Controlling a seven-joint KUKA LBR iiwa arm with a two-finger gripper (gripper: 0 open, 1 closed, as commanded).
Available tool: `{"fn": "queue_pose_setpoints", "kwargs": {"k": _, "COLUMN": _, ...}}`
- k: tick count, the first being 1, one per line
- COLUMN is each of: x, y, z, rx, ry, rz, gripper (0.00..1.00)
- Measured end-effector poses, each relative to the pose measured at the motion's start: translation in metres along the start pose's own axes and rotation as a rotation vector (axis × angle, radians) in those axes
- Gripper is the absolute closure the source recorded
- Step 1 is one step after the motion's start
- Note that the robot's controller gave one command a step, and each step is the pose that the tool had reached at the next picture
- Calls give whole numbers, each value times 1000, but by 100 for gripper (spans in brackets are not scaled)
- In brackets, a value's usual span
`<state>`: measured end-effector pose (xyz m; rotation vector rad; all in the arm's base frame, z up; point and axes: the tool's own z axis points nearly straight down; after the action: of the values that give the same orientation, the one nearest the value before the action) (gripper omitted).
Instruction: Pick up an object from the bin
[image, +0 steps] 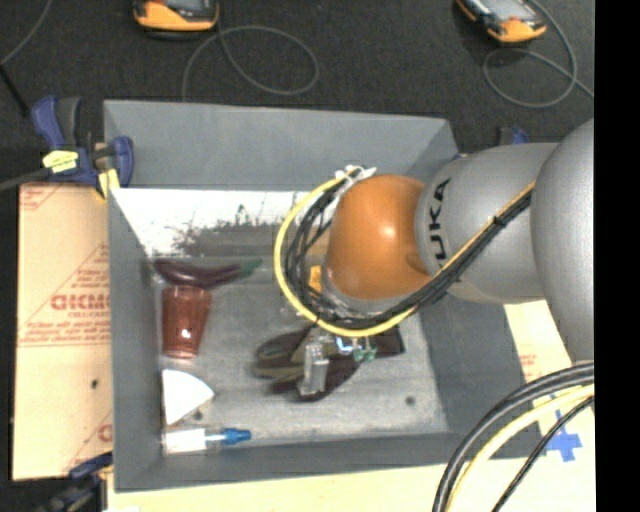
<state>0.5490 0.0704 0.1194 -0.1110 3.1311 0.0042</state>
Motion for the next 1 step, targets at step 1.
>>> {"fn": "queue_pose_setpoints", "kwargs": {"k": 1, "x": -2, "y": -36, "z": 37, "rx": 2, "ry": 0, "rz": 68, "gripper": 100}}
